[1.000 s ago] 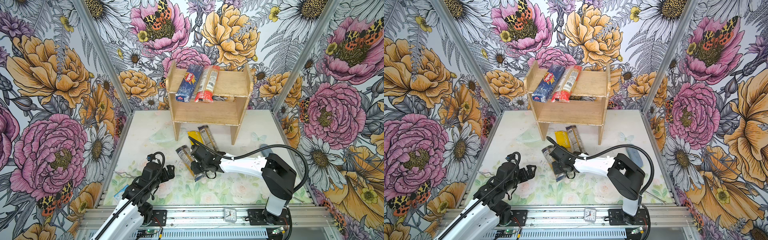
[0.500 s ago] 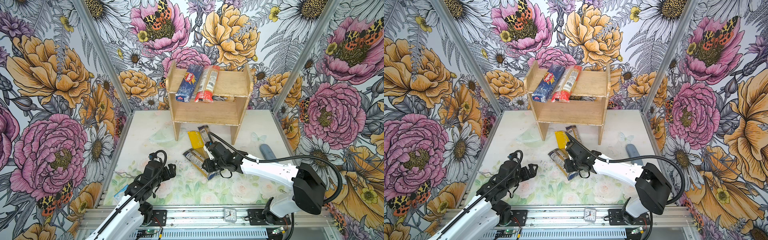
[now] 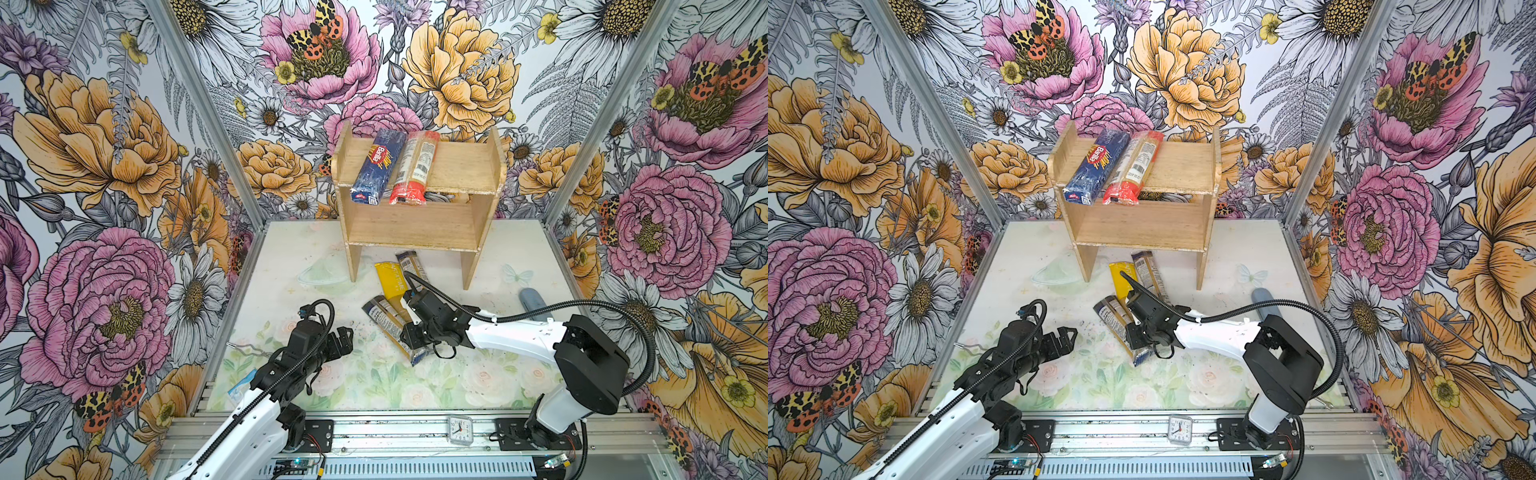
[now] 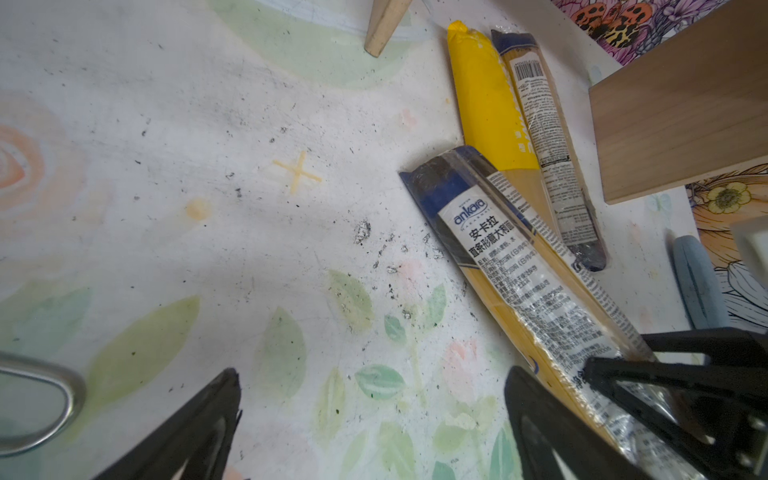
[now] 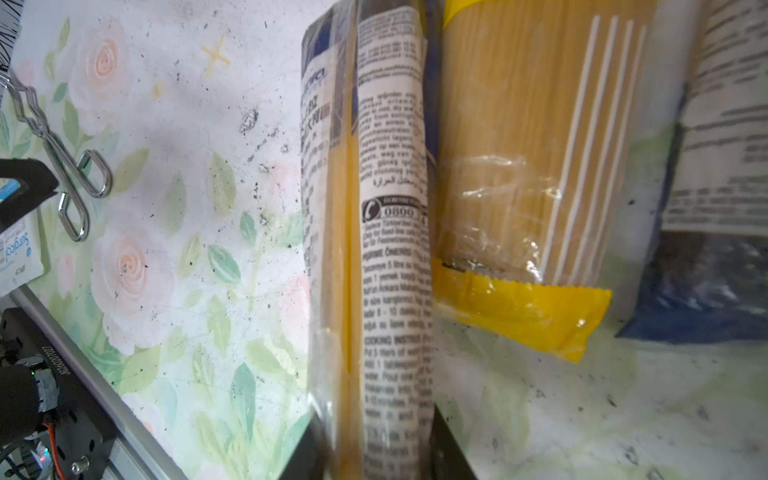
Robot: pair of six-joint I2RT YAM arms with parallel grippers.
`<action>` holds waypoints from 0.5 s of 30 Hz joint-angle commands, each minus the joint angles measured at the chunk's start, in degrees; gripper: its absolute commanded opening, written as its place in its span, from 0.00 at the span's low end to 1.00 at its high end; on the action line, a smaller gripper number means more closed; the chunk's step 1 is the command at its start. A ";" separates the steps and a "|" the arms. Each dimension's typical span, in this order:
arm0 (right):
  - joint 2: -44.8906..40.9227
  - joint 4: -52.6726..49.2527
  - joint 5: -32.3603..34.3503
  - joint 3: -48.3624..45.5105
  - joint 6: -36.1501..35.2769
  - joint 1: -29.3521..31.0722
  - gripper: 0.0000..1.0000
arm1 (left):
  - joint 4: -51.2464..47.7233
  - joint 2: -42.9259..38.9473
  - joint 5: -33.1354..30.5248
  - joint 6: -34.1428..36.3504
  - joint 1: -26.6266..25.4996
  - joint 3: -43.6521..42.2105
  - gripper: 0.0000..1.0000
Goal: Place and organize the pasta boxes and bags onto the shelf
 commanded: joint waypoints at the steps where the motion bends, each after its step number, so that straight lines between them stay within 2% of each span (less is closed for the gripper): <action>1: 3.89 -2.97 2.18 -0.66 -0.30 0.83 0.00 | 1.63 -0.18 0.79 1.09 0.57 -0.94 0.99; 10: 10.84 -2.78 2.04 0.59 -0.74 5.91 0.00 | 1.59 -0.19 0.97 1.01 0.48 -1.09 0.99; 15: 11.37 -2.66 3.07 0.22 0.24 6.87 0.28 | 1.57 -0.41 0.97 0.92 0.46 -1.23 0.99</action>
